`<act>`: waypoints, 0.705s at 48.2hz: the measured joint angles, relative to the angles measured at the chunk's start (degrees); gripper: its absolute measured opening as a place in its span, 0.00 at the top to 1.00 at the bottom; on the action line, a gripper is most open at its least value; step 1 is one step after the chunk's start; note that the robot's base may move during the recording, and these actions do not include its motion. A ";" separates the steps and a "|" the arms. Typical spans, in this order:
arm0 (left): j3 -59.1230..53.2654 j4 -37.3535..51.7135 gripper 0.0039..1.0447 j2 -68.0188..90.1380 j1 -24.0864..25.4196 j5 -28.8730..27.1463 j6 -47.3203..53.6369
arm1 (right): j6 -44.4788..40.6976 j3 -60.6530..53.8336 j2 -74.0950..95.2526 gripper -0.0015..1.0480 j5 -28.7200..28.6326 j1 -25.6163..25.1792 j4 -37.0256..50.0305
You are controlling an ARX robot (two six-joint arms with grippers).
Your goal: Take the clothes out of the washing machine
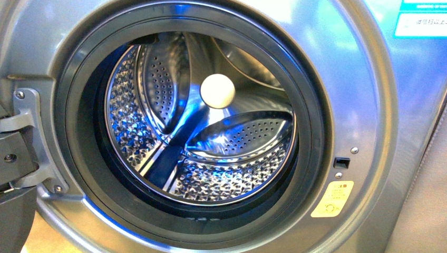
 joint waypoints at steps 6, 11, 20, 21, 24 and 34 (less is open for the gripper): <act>0.00 0.00 0.06 0.00 0.00 -0.02 0.00 | 3.26 -3.69 -10.45 0.07 3.87 8.00 -1.18; 0.00 0.00 0.06 0.00 0.00 0.00 0.00 | -3.13 -4.11 -19.28 0.13 11.98 16.98 -14.14; 0.00 0.00 0.06 -0.04 0.00 -0.02 0.00 | -22.51 -10.67 -36.17 0.45 45.18 49.35 -44.74; 0.02 0.00 0.06 -0.11 0.00 -0.04 0.00 | -23.34 -11.52 -36.46 0.47 46.66 51.15 -44.78; 0.09 0.00 0.06 -0.13 0.00 -0.04 0.00 | -25.03 -14.21 -37.24 0.58 49.03 54.99 -44.57; 0.11 0.00 0.06 -0.11 0.00 -0.02 0.00 | -26.80 -18.82 -40.81 0.90 49.66 56.30 -42.53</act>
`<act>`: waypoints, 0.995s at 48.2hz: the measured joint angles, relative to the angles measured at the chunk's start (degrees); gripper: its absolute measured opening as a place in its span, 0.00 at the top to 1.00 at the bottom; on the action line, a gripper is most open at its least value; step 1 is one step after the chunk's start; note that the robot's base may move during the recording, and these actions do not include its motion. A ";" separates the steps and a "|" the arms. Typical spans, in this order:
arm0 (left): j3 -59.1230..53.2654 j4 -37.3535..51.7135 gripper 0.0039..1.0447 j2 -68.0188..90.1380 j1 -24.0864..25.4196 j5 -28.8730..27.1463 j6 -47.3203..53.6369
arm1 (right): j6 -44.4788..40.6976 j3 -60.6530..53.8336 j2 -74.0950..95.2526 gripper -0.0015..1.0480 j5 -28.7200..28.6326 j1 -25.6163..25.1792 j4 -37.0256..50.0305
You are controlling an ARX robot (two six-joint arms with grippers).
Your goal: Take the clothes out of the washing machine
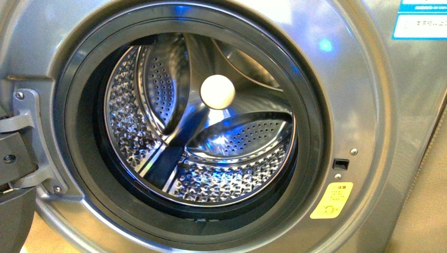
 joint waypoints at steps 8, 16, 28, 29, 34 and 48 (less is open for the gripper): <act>1.60 -2.62 0.06 0.85 -0.24 -2.29 -1.20 | -0.37 -3.52 -1.92 0.98 -0.02 0.00 0.94; 19.28 -33.05 0.06 6.84 1.57 -18.73 -15.37 | -0.39 -5.64 -3.56 0.98 0.02 0.02 1.64; 22.32 -36.17 0.06 6.93 7.13 -23.43 -18.01 | -0.39 -7.80 -5.16 0.98 0.11 0.02 2.19; 22.45 -36.76 0.06 6.93 7.87 -24.35 -17.90 | -0.39 -8.00 -5.33 0.98 0.11 0.02 2.23; 23.17 -39.98 0.06 7.32 11.50 -28.30 -17.49 | -0.39 -8.85 -6.05 0.98 0.11 0.02 2.36; 3.63 -25.31 0.25 -2.82 20.94 -26.21 -13.84 | -0.39 -12.07 -8.79 0.98 0.13 0.02 2.82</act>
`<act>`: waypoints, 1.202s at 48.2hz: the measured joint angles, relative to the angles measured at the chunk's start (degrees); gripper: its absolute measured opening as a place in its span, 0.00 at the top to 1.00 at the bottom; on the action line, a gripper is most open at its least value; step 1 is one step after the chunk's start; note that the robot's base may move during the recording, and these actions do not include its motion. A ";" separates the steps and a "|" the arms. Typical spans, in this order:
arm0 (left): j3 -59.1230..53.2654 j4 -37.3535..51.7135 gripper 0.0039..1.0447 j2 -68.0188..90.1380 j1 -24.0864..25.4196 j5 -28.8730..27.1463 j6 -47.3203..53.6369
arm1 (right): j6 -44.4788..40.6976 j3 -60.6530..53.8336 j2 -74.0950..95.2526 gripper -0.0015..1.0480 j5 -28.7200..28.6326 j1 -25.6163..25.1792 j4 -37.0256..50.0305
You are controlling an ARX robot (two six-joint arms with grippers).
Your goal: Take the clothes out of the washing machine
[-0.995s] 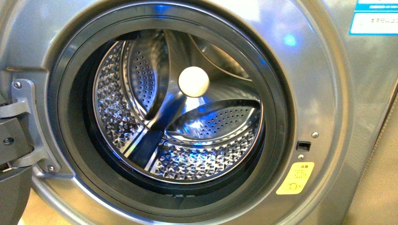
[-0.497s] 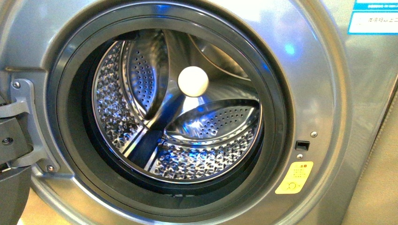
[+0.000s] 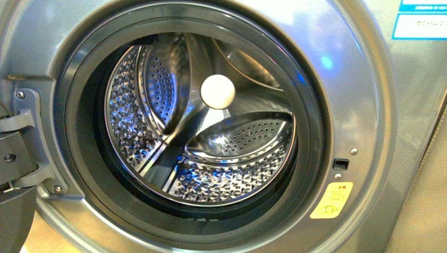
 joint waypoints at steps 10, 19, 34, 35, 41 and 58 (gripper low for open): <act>-45.13 23.52 0.62 -25.70 7.56 6.14 1.75 | 0.00 0.00 -0.09 0.98 -0.02 0.00 0.00; -67.45 32.28 0.90 -36.22 11.63 10.60 2.10 | -0.02 0.00 -0.09 0.98 -0.02 0.00 0.00; -88.06 39.63 0.97 -43.58 17.09 15.17 2.38 | 0.00 0.00 -0.09 0.98 -0.02 0.00 0.00; -89.13 40.09 0.97 -44.35 17.46 15.50 2.36 | 0.00 0.00 -0.09 0.98 -0.02 0.00 0.00; -93.77 42.07 0.97 -48.17 18.69 17.92 2.45 | 0.00 0.00 -0.09 0.98 -0.02 0.00 0.00; -104.00 43.82 0.97 -56.11 26.01 24.63 2.49 | 0.00 0.00 -0.09 0.98 0.00 0.00 0.00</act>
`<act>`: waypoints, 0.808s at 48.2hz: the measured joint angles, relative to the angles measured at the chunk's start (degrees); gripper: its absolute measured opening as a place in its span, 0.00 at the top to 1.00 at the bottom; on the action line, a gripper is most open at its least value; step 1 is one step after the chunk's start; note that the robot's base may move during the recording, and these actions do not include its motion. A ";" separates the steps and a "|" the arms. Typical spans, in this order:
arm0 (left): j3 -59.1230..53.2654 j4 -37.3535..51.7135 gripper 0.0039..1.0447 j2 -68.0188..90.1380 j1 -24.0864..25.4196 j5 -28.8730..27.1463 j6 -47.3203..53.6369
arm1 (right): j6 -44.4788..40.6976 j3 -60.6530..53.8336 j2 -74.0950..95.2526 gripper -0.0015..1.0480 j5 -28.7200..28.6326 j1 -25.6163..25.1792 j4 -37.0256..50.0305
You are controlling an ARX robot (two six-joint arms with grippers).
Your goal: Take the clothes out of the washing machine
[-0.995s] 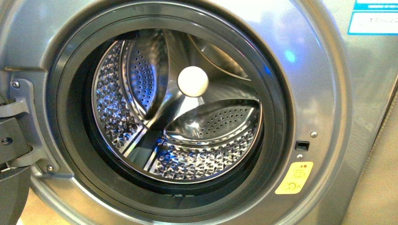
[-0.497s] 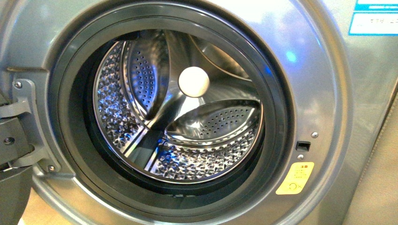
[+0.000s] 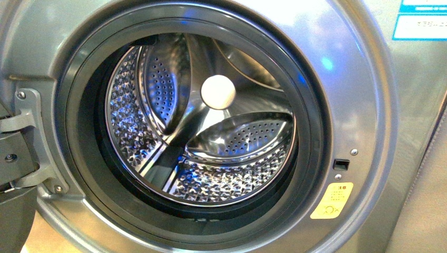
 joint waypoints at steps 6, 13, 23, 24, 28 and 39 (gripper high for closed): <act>-2.82 0.02 0.97 -3.30 0.17 0.37 0.00 | 0.00 0.00 0.00 0.98 0.00 0.00 0.00; -4.52 -0.46 0.97 -5.97 0.17 0.33 0.00 | 0.00 0.00 0.00 0.98 -0.02 0.00 0.00; -6.38 -1.97 0.97 -9.20 0.17 0.35 0.00 | 0.00 0.00 0.00 0.98 -0.02 0.00 0.00; -6.62 -2.25 0.97 -9.75 0.17 0.35 0.00 | 0.00 0.00 0.00 0.98 -0.02 0.00 0.00; -7.37 -3.17 0.97 -11.39 0.17 0.35 0.00 | 0.00 0.00 0.00 0.98 -0.02 0.00 0.00; -8.50 -5.40 0.97 -14.78 0.17 0.35 0.00 | 0.00 0.00 0.00 0.98 -0.02 0.00 0.00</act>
